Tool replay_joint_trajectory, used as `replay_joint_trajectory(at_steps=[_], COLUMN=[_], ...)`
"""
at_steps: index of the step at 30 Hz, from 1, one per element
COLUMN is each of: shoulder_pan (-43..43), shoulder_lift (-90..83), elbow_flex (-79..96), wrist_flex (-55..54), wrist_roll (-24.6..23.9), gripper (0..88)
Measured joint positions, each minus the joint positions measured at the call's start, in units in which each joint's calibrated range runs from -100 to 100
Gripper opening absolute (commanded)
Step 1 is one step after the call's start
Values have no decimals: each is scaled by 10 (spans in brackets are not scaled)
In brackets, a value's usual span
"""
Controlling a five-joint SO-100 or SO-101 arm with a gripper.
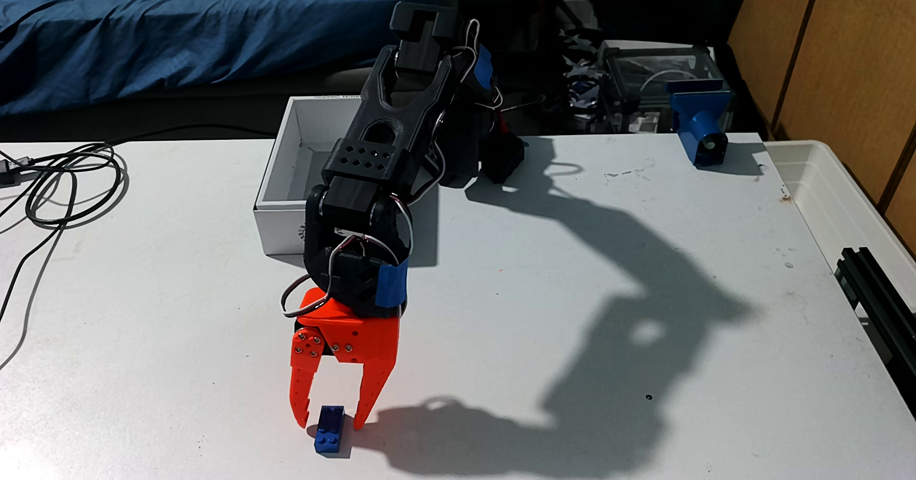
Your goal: Grab the blue brick and place in box
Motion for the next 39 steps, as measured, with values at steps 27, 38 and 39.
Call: replay_joint_trajectory(at_steps=[27, 38, 39], shoulder_pan=[15, 15, 15], shoulder_lift=[0, 0, 0], elbow_flex=[0, 0, 0], wrist_flex=[0, 0, 0], wrist_roll=[0, 0, 0], gripper=[46, 8, 8])
